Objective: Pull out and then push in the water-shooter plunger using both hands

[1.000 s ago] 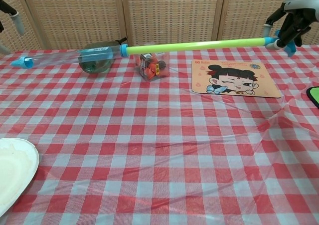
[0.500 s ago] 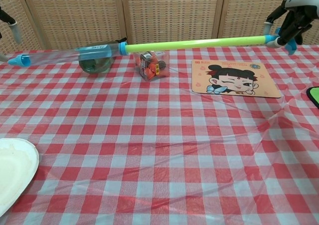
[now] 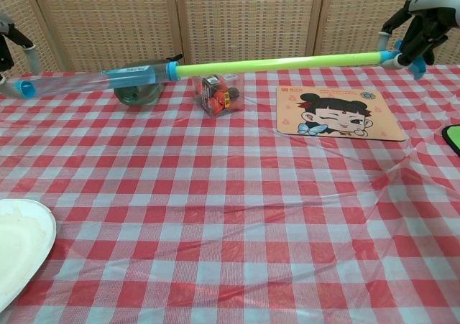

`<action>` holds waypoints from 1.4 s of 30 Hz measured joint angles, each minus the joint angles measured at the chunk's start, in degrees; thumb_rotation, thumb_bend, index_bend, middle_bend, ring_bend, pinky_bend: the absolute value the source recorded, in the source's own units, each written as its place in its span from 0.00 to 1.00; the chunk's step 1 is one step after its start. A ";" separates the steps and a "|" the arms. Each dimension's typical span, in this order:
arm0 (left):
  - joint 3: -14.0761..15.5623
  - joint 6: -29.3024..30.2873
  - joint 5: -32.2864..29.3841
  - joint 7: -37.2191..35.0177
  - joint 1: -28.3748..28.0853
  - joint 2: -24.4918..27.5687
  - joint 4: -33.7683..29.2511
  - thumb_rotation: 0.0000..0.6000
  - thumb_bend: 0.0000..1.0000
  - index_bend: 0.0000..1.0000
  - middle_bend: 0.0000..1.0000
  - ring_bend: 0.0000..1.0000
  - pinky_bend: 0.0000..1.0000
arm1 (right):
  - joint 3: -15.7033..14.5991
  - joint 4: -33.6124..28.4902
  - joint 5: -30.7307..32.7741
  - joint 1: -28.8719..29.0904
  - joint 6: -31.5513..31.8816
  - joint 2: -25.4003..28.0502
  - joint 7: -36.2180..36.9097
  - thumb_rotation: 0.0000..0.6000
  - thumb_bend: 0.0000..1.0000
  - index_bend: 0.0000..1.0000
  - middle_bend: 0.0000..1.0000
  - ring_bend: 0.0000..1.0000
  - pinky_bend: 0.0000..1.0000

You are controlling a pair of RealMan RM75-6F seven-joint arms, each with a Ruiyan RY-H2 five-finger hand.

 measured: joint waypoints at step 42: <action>0.48 2.91 3.85 -4.68 -3.05 -0.06 -7.51 1.00 0.47 0.60 0.85 0.74 0.63 | -2.84 -0.39 -0.83 2.80 -2.57 -1.51 -0.64 1.00 0.55 0.86 1.00 1.00 0.70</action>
